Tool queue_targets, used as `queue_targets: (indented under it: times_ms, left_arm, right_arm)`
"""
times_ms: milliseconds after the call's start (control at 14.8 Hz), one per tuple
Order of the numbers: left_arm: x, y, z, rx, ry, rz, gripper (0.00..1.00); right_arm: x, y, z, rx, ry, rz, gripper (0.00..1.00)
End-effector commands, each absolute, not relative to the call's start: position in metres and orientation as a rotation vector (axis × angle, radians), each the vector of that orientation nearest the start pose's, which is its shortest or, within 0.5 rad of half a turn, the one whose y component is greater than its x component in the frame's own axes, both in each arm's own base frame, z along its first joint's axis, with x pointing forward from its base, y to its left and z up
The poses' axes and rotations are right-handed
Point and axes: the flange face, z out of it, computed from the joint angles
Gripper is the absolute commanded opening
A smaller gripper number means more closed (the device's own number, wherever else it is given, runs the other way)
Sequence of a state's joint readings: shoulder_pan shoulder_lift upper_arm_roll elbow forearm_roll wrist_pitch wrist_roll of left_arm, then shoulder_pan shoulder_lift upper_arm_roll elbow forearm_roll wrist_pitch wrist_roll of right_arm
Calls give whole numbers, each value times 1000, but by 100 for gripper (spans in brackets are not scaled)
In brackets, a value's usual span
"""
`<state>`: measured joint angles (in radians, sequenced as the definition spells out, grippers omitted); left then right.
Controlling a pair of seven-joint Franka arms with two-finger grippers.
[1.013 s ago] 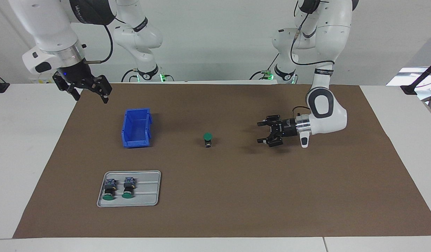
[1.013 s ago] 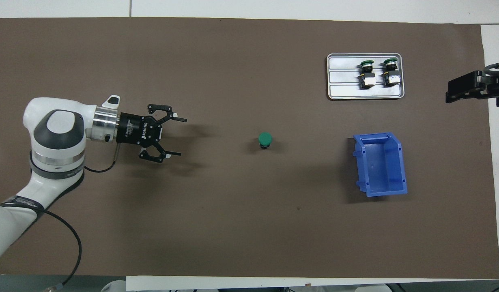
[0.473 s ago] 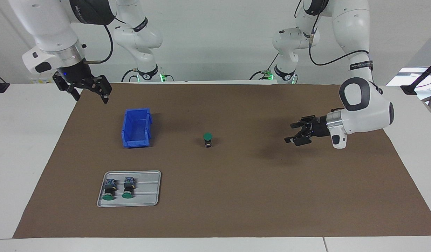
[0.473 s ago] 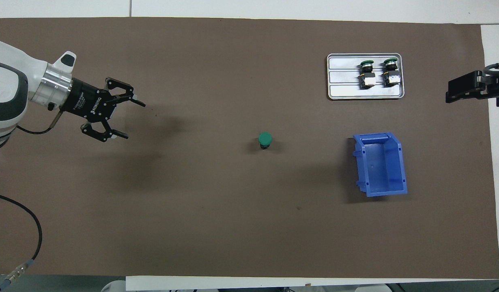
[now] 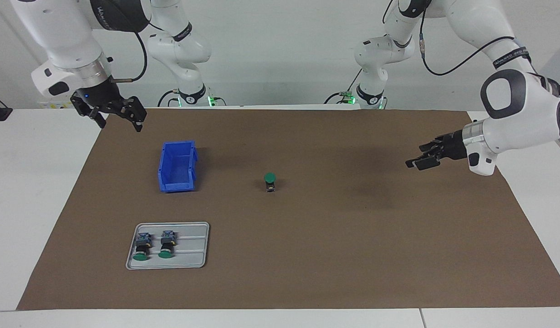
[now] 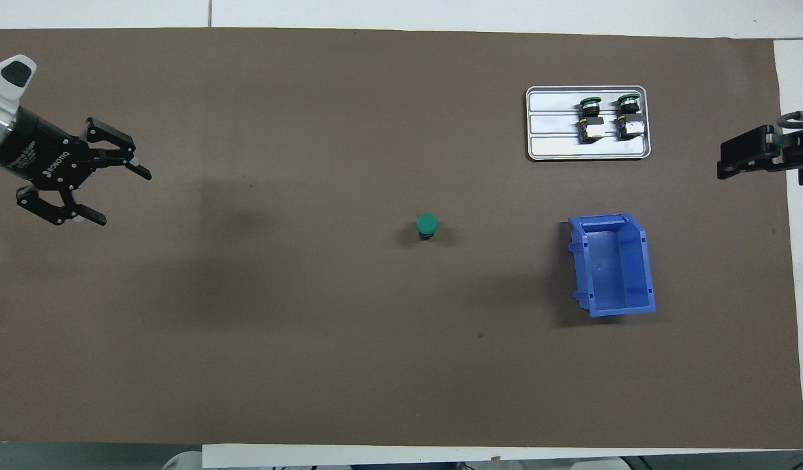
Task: Place and press button with both arms
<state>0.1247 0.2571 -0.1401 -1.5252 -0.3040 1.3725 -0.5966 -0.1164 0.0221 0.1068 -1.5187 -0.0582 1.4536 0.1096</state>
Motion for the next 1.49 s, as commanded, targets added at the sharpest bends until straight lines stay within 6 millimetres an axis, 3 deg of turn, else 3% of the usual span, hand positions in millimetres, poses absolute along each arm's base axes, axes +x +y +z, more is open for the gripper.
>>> queue_targets:
  times_ms: [0,203,338,473,675,743,810,945,1013,1080,1418]
  left_arm:
    - [583,-56,520,-3017,-744,718,100]
    - [570,-63,567,-3016,-467,461,100]
    - [574,-61,573,-3054,-313,389,100]
    - [573,-63,575,-3069,-218,378,100]
    - [555,-70,601,-3088,18,336,100]
    - [539,-89,603,-3069,82,335,100]
    - [527,-90,603,-3058,107,312,100]
    - [536,-81,598,-3082,178,256,100]
    - [546,-72,588,-3092,153,313,100]
    - [549,-67,600,-3110,137,318,100]
    - [538,-74,608,-3101,227,305,100]
  right_arm:
    - [539,-21,630,-3194,175,160,99]
    - [537,-21,635,-3198,147,148,99]
    - [538,-14,632,-3181,7,155,99]
    - [538,-4,632,-3184,-18,152,99]
    - [538,-4,633,-3184,-25,150,99]
    - [537,-4,633,-3184,-25,152,99]
    - [537,-5,633,-3184,-23,152,99]
    - [537,-6,633,-3184,-20,155,99]
    - [537,-6,633,-3182,-21,155,99]
    - [537,-6,633,-3182,-20,155,99]
    - [536,-7,632,-3182,-20,165,99]
